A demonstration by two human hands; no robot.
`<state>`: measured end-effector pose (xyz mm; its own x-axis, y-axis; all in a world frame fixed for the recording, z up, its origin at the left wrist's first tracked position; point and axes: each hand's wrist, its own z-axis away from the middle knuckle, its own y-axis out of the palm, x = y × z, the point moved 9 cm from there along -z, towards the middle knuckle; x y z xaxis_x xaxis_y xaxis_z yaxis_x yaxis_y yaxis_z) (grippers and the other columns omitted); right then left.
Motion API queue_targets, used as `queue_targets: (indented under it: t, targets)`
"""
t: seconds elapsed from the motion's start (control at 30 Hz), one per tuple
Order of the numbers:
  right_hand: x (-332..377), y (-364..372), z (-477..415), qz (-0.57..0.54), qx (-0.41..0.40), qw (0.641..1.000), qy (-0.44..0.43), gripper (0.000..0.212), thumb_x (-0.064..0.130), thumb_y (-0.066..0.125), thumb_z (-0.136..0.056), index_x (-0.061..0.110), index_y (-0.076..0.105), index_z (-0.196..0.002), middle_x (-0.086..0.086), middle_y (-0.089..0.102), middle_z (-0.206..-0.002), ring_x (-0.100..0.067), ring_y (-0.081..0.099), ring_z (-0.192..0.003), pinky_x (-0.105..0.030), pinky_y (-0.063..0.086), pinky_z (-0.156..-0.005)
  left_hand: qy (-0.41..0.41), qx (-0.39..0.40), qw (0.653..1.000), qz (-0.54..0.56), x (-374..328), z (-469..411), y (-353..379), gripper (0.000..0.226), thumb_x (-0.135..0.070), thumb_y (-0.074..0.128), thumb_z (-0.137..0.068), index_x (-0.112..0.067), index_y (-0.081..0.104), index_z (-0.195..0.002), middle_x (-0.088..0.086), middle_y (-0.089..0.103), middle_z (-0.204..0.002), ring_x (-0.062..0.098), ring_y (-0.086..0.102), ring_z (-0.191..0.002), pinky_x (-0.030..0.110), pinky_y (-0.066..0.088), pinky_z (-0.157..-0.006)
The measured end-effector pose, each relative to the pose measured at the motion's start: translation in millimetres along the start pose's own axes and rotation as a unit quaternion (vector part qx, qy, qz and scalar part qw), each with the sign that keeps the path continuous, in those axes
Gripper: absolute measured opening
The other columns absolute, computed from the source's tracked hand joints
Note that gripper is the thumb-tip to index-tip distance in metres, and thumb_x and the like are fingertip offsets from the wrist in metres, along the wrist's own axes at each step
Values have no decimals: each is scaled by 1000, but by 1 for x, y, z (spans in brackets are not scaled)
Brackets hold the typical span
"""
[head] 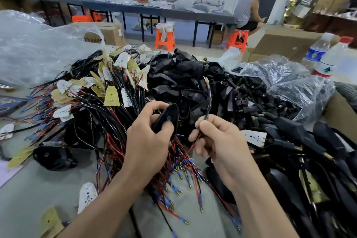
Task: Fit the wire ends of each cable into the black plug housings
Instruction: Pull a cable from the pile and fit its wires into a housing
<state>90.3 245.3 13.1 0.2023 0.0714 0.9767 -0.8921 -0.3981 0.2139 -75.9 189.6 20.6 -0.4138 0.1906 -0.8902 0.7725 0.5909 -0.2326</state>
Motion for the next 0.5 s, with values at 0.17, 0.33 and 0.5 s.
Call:
queue_targets:
  t: [0.17,0.33,0.5]
  targets:
    - [-1,-6,4,-39,-4,999,-28,24,7,50,-103,11,63,-84,-11,70,-72,-12,51,-49,-19,41,-48,-12,-28,999,-12,2,5,-4,18,-29,64,-77,-34,61,-95,-15,71,-81,5,59,-63,13,43,-59]
    - [-5,-8,6,22,2,999,-43,13,12,58,-98,16,70,-94,-10,68,-67,-15,53,-47,-22,40,-43,-3,17,1000,3,2,4,6,16,-21,63,-77,-32,68,-88,-13,74,-81,9,66,-71,24,52,-67]
    - [-8,-7,7,95,-10,993,-70,9,13,69,-83,19,75,-87,-10,68,-62,-15,54,-47,-19,40,-44,-13,127,986,108,0,8,28,21,-29,61,-83,-31,76,-98,0,75,-80,11,70,-75,23,54,-71]
